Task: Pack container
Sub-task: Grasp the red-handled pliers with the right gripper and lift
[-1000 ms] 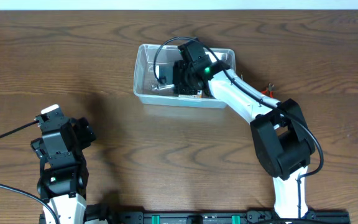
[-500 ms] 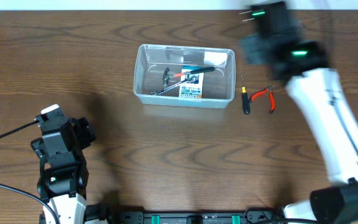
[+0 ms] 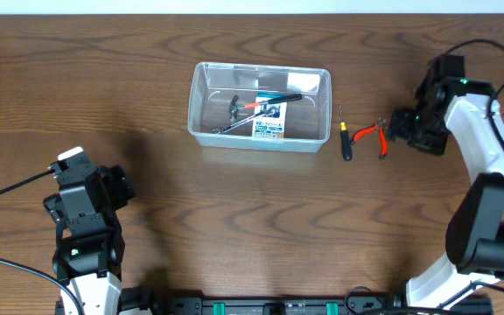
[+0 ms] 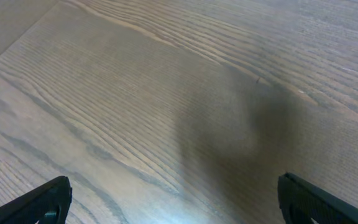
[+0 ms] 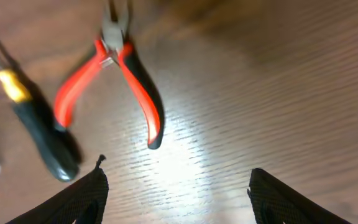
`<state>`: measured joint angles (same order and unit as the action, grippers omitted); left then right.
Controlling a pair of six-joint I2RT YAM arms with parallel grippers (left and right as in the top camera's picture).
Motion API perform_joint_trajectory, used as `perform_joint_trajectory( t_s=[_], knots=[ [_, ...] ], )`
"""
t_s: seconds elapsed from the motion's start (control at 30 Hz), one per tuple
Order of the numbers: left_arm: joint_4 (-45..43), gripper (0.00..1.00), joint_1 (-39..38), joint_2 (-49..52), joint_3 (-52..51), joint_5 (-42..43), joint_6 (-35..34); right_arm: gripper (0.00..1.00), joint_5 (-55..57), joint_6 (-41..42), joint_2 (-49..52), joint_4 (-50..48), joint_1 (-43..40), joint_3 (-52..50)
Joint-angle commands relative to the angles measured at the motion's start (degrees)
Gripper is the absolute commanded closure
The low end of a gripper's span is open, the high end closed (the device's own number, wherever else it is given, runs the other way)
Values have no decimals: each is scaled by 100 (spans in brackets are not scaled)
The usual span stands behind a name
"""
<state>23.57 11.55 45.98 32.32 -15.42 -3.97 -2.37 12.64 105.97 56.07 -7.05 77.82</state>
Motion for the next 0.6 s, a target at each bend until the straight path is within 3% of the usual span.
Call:
perform_joint_trajectory(
  t_s=[0.0, 0.2, 0.57],
  knots=[
    [-2, 2, -13, 0, 92, -72, 94, 26, 70, -422, 151, -90, 15, -118],
    [-2, 2, -13, 0, 92, -72, 94, 34, 341, -817, 470, -306, 28, -181],
    [-2, 2, -13, 0, 92, -72, 94, 35, 348, -997, 861, -640, 411, -181]
  ],
)
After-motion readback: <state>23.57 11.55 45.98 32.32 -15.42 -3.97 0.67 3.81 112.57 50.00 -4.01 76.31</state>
